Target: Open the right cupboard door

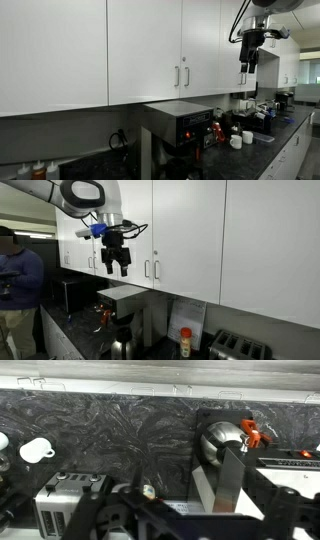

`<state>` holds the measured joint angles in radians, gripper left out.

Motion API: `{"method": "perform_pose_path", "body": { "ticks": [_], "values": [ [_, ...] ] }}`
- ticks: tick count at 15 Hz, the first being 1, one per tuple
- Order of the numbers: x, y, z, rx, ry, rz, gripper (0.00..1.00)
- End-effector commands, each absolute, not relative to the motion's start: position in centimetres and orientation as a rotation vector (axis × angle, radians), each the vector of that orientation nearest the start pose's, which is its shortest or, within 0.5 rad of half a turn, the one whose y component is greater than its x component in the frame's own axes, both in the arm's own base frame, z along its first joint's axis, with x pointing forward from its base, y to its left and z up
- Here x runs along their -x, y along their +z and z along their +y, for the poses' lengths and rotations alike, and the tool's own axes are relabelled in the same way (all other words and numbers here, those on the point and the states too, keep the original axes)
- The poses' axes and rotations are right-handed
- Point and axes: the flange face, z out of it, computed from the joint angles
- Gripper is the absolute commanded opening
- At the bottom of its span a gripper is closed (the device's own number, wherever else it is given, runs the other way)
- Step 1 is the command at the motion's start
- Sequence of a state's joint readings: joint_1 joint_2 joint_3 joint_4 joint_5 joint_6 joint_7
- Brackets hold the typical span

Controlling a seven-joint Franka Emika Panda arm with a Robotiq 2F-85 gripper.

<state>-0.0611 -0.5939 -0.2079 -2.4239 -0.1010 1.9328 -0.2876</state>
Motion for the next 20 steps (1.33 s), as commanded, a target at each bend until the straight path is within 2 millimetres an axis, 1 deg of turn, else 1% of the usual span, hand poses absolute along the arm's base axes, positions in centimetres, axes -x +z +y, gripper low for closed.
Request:
{"method": "perform_pose_path", "body": {
  "ticks": [1,8,9,11,12,14,16,18,20],
  "values": [
    [-36.7,52.0,-11.7,3.141,-0.15,-0.125,1.0],
    [-36.7,52.0,-11.7,3.141,-0.15,-0.124,1.0],
    [-37.0,52.0,-11.9,3.146,-0.154,-0.118,1.0],
    [-37.9,51.9,-12.4,3.143,-0.172,-0.145,1.0],
    [-38.8,51.7,-12.8,3.137,-0.192,-0.176,1.0],
    [-40.4,51.2,-13.8,3.123,-0.229,-0.15,1.0],
    [-42.0,50.7,-14.3,3.121,-0.26,-0.133,1.0],
    [-43.6,50.0,-14.4,3.116,-0.282,-0.121,1.0],
    [-45.2,49.4,-14.0,3.096,-0.288,-0.118,1.0]
  ]
}}
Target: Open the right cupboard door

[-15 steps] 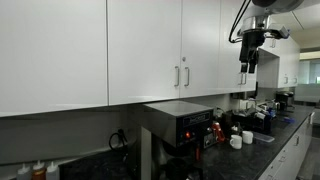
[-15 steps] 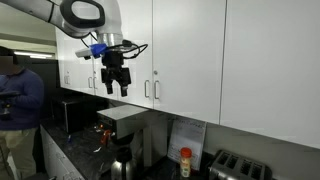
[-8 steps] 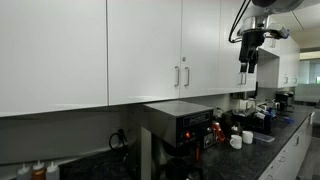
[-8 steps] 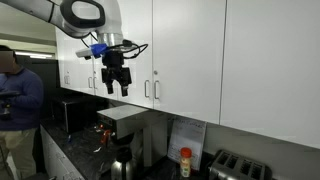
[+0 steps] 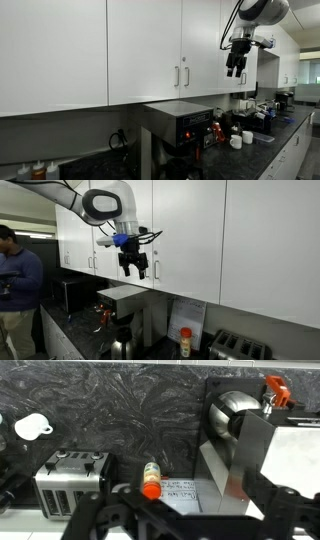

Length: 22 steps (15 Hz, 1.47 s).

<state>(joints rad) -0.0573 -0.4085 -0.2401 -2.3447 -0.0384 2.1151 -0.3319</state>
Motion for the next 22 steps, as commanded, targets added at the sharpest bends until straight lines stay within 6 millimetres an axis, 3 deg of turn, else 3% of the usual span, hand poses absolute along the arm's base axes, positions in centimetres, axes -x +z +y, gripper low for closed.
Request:
{"method": "perform_pose_path", "body": {
  "ticks": [1,6,14,22],
  "values": [
    [-45.9,49.1,-13.6,3.087,-0.294,-0.123,1.0],
    [-49.3,48.0,-11.4,3.087,-0.315,-0.184,1.0],
    [-54.2,47.8,-9.8,3.124,-0.454,-0.243,1.0],
    [-56.0,48.3,-7.5,3.118,-0.694,-0.259,1.0]
  ]
}}
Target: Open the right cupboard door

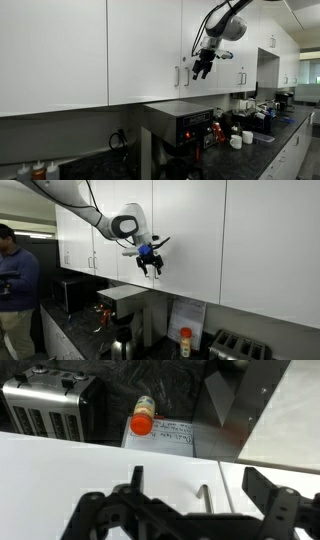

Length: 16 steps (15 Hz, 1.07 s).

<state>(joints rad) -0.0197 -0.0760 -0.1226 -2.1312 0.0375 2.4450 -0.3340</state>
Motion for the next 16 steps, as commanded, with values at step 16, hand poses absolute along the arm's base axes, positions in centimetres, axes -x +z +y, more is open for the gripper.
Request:
{"method": "perform_pose_path", "body": {
  "ticks": [16],
  "values": [
    [-56.3,48.2,-5.3,3.099,-0.99,-0.124,1.0]
  ]
}}
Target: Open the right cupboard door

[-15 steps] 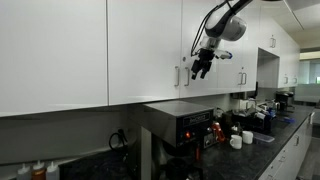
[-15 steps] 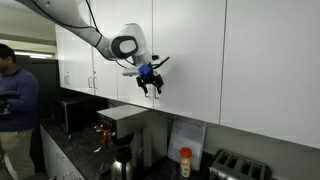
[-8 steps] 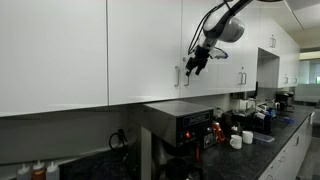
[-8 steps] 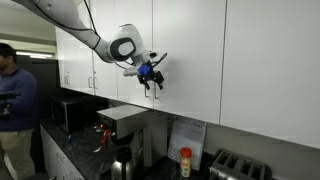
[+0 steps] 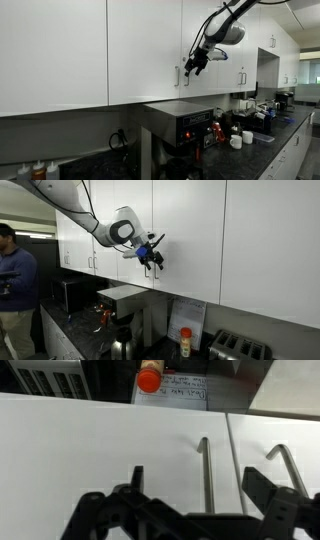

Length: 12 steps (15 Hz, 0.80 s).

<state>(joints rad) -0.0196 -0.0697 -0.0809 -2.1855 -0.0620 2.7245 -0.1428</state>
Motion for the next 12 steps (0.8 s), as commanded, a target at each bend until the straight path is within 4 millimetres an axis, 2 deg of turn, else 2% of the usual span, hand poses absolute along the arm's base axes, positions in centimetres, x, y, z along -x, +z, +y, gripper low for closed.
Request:
{"method": "perform_pose_path", "body": {
  "ticks": [1,11,12],
  "values": [
    [-56.31,48.18,-5.18,3.095,-0.993,-0.123,1.0],
    [-56.48,47.88,-4.37,3.073,-1.006,-0.117,1.0],
    [-56.49,47.84,-4.43,3.074,-1.009,-0.113,0.75]
  ]
}}
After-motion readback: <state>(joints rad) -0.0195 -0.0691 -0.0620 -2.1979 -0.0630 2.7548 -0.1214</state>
